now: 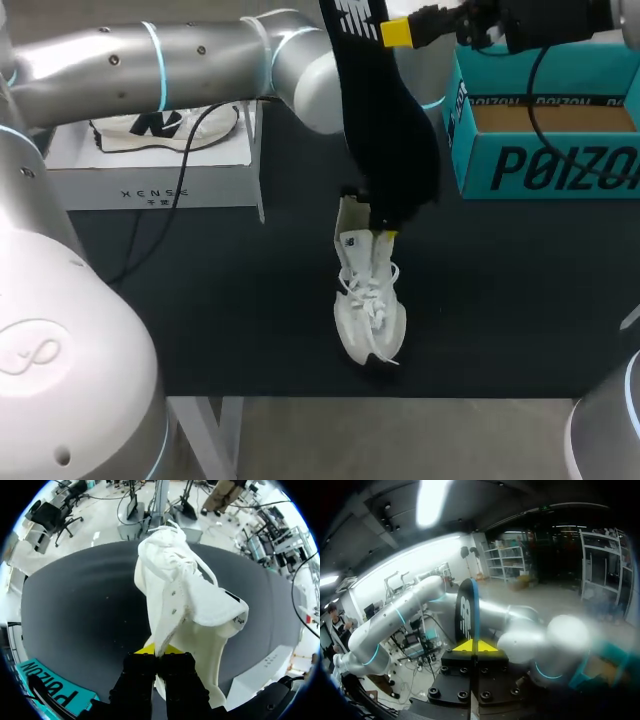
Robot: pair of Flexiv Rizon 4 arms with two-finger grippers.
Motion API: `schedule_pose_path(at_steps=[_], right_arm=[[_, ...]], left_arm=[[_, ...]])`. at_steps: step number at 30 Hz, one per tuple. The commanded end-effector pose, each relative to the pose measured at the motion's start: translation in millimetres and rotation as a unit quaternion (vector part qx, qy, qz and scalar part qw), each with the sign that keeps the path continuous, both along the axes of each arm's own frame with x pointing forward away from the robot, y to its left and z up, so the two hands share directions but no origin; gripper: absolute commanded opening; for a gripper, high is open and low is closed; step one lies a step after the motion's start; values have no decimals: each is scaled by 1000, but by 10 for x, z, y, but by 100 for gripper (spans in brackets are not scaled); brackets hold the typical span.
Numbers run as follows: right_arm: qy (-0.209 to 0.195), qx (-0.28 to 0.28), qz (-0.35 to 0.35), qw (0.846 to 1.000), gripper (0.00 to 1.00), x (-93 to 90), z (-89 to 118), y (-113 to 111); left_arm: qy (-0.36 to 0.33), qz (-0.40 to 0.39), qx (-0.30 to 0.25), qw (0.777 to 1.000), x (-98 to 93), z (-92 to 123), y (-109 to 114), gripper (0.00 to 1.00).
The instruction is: Take the shoe out of the shoebox, open the shoe tongue, remove and reinsert the insole, then place the shoe into the shoebox
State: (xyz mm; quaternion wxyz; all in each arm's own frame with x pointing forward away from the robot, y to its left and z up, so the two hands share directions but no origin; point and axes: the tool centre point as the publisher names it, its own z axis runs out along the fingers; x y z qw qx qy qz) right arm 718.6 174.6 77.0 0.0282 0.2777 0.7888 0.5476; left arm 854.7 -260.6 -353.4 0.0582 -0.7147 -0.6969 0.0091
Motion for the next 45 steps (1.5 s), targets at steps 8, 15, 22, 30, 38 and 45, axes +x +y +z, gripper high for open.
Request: schedule_pose_path(at_steps=[8,15,22,30,38,45], right_arm=[[0,0,-1,1000,0,15,-8,22],[0,0,-1,1000,0,15,-8,22],[0,0,-1,1000,0,15,-8,22],[0,0,-1,1000,0,15,-8,22],[0,0,-1,1000,0,15,-8,22],[0,0,-1,1000,0,15,-8,22]], left_arm=[[0,-11,36,999,92,-136,-204,0],[-4,-12,40,999,44,-237,-187,0],[-19,-10,27,999,-26,-253,-151,100],[-57,36,-54,996,42,54,-91,100],[-112,125,-163,972,182,502,123,100],[-129,160,-234,950,155,758,536,100]])
